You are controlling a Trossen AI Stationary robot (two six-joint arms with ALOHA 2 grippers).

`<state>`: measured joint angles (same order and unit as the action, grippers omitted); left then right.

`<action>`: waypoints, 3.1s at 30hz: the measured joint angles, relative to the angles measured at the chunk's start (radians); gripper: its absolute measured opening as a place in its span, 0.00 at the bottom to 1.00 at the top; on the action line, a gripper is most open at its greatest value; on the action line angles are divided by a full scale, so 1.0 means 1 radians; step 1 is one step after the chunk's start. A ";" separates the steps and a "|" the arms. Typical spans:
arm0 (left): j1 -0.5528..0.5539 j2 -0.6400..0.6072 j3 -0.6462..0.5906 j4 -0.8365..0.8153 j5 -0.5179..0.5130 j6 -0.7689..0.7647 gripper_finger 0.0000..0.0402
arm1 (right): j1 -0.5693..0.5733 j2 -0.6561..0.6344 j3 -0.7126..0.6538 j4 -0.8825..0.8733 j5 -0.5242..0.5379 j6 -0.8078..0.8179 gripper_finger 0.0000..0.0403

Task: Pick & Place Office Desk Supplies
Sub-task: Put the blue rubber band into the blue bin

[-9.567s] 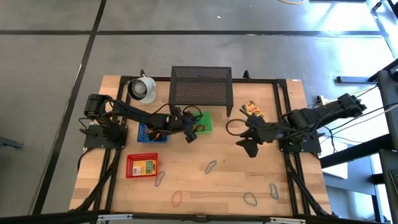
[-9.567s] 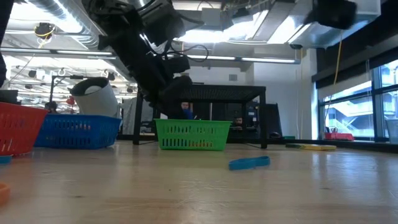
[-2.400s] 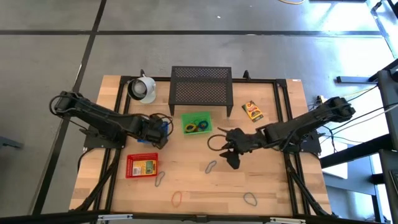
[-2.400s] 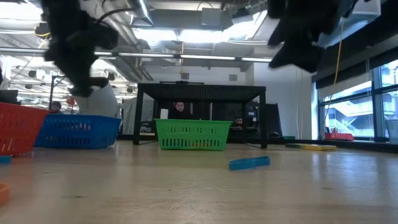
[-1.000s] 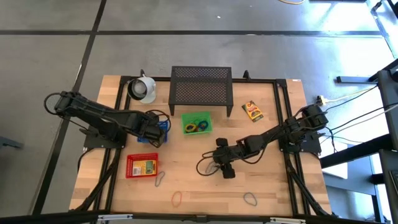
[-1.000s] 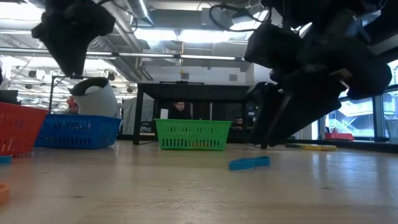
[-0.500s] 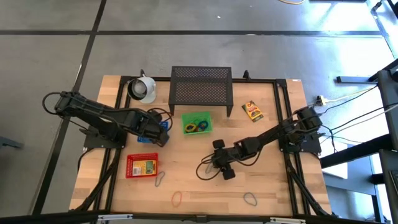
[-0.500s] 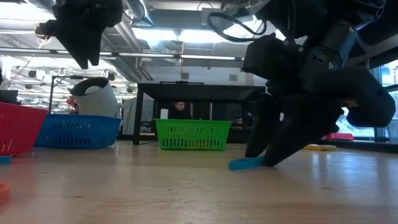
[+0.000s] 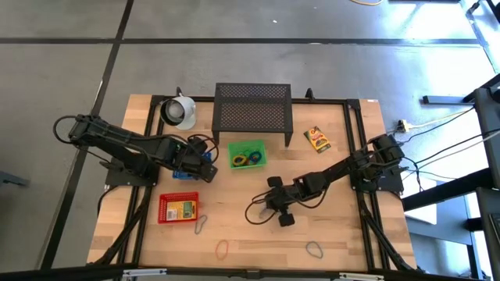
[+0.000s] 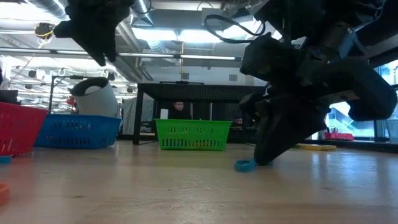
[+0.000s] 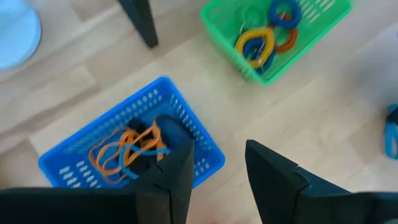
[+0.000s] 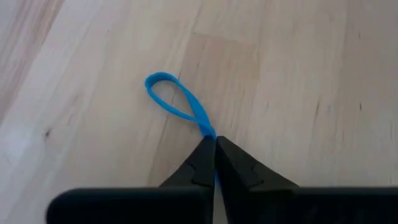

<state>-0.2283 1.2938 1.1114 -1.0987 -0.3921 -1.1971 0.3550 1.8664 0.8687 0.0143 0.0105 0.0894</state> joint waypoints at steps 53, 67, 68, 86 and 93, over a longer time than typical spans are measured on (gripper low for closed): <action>-0.071 0.230 0.000 1.092 0.021 1.342 0.37 | -0.014 -0.477 -0.006 0.186 0.235 0.401 0.02; -0.074 0.229 0.000 1.089 0.033 1.315 0.01 | -0.016 -0.477 -0.005 0.179 0.209 0.461 0.04; -0.074 0.229 0.000 1.089 0.033 1.313 0.01 | -0.019 -0.477 -0.005 0.179 0.202 0.476 0.06; -0.068 0.141 0.000 0.658 -0.070 0.831 0.01 | -0.087 -0.601 -0.003 0.076 0.103 0.444 0.52; -0.063 0.078 0.000 0.204 -0.087 0.546 0.01 | -0.088 -0.609 -0.003 0.079 0.083 0.390 0.51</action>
<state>-0.2913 1.3717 1.1118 -0.8950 -0.4786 -0.6507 0.2672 1.2579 0.8654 0.0929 0.0930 0.4794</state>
